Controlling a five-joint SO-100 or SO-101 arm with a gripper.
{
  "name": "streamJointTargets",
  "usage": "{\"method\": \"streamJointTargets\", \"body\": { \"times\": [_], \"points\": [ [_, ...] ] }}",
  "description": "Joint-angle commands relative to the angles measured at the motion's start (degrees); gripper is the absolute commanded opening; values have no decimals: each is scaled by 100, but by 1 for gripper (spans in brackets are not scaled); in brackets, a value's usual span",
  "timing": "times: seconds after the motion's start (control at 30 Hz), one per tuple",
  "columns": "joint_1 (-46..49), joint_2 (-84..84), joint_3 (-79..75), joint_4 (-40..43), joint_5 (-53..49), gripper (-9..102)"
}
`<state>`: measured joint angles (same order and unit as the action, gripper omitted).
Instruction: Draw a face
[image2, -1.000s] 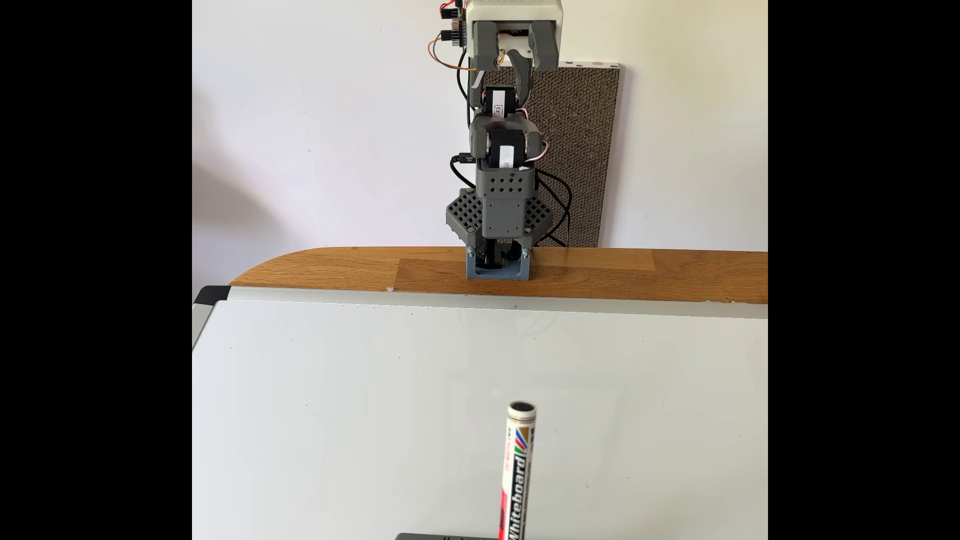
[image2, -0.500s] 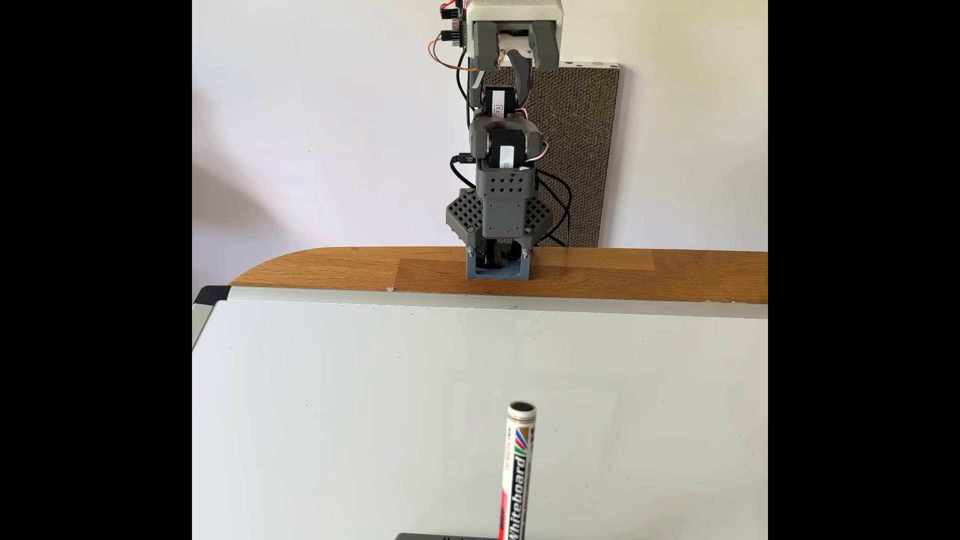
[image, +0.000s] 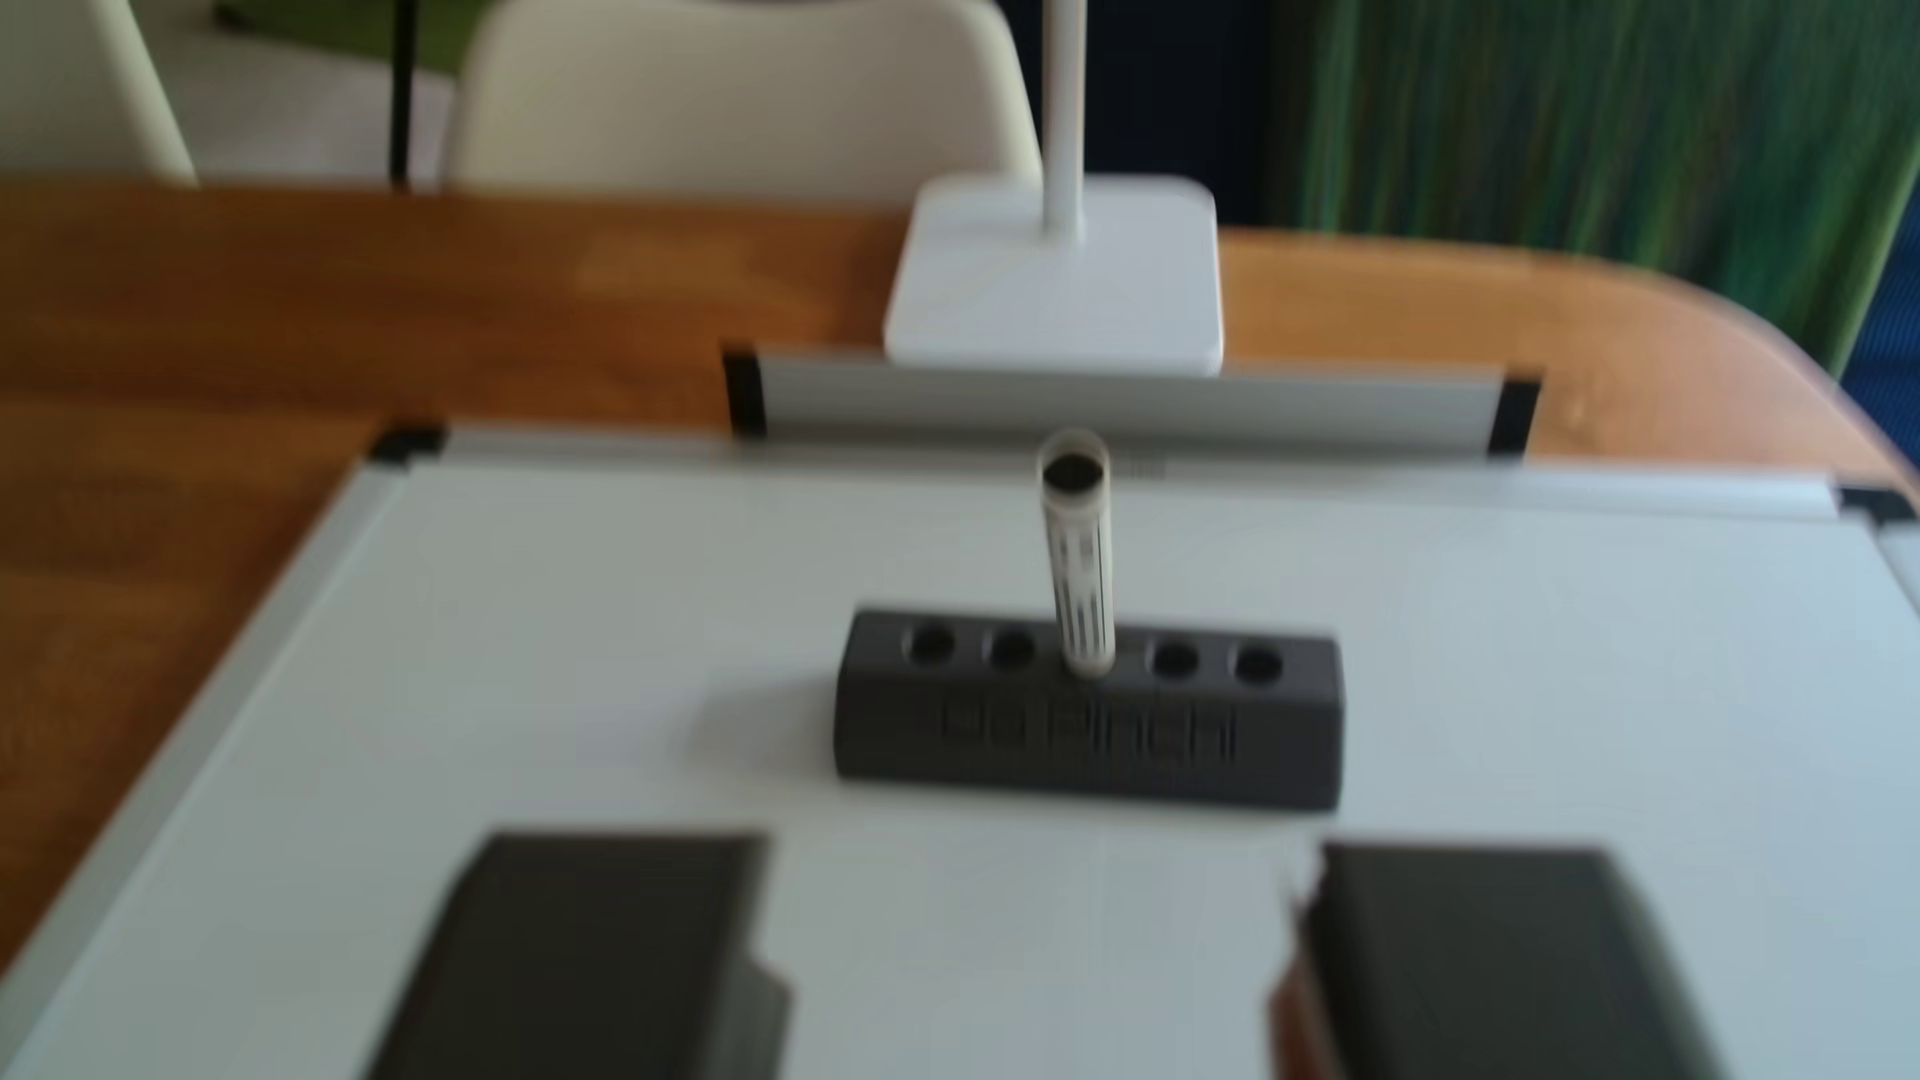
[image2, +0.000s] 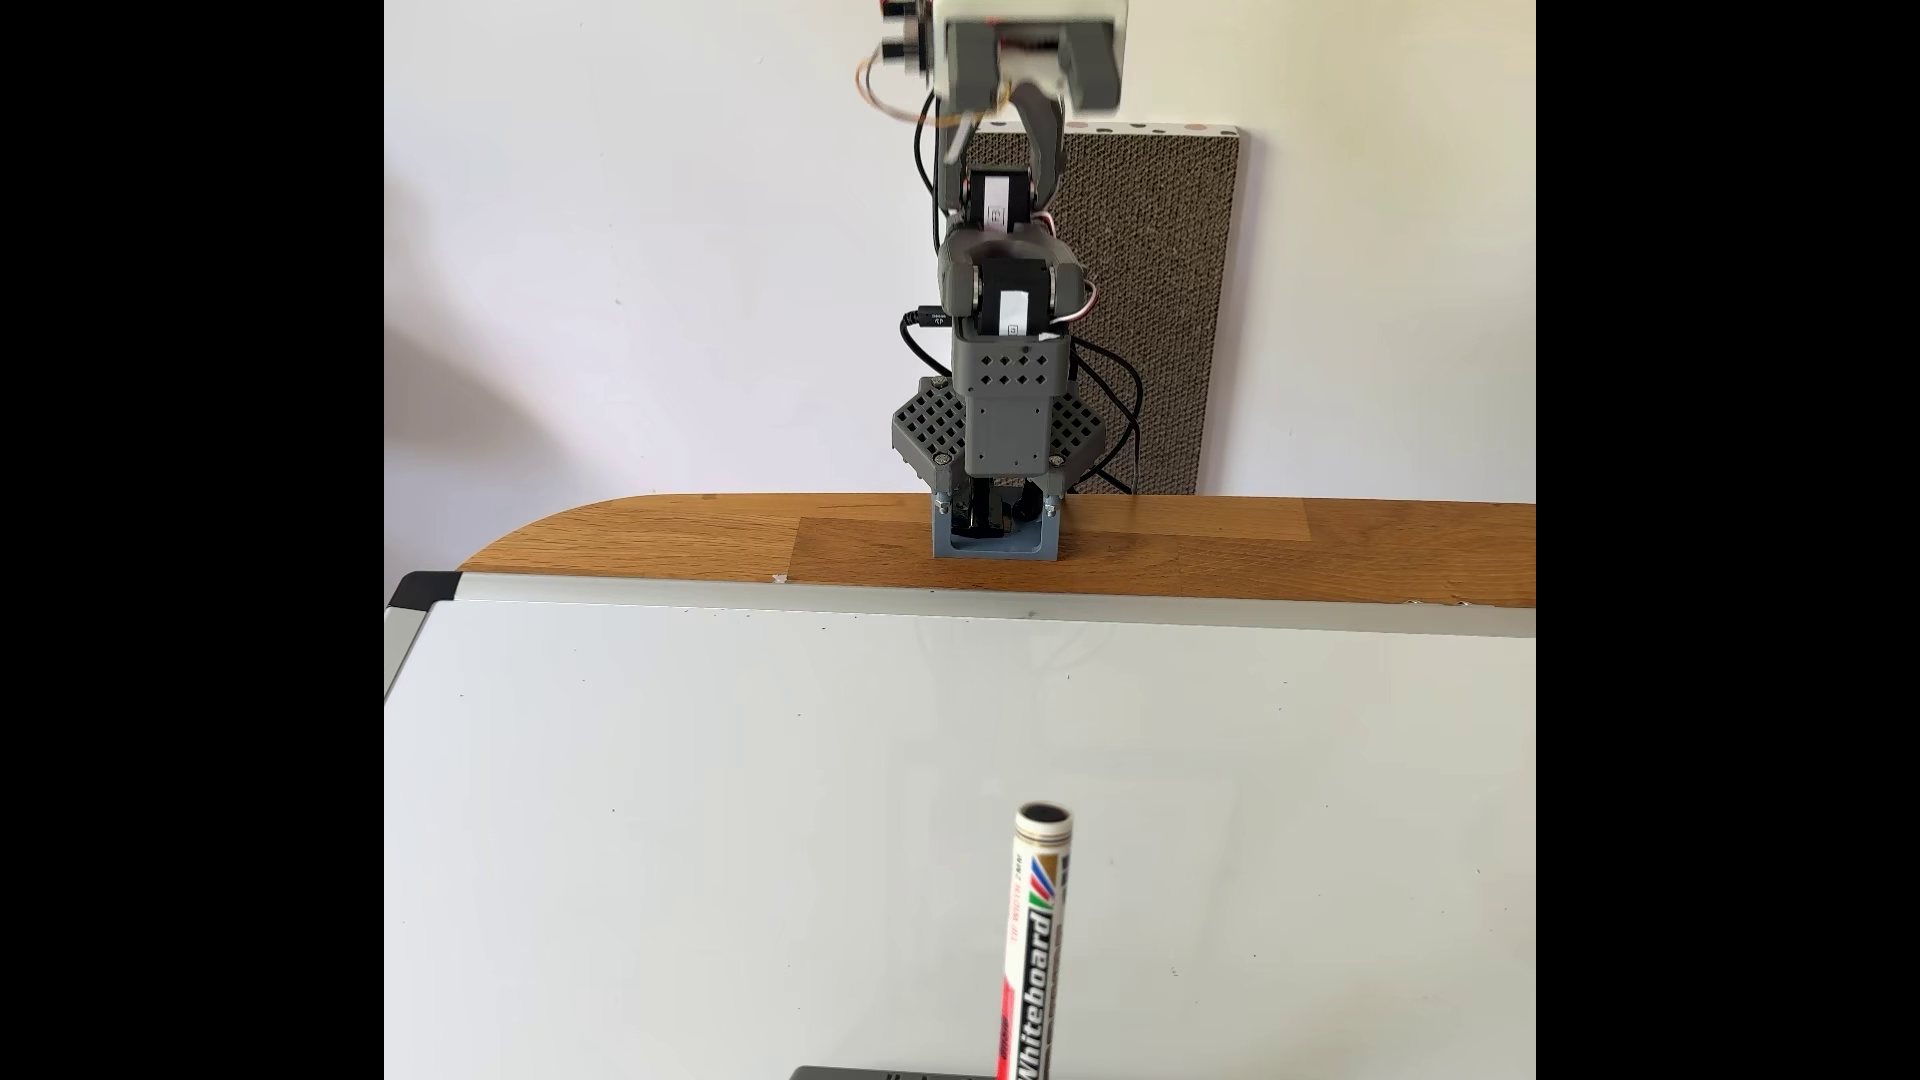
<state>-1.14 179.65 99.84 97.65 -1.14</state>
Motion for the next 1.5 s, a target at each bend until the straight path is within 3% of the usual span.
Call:
{"method": "streamJointTargets", "body": {
  "times": [0.0, 0.53, 0.77, 1.13, 1.47],
  "points": [
    [-9, -1204, -896, -642, -44, 100],
    [-44, -7233, -3779, -2206, -334, 100],
    [18, -9088, -5010, -2338, -343, 100],
    [281, -10775, -6152, -2408, -545, 100],
    [229, -10942, -6161, -1635, -536, 100]
  ]
}}
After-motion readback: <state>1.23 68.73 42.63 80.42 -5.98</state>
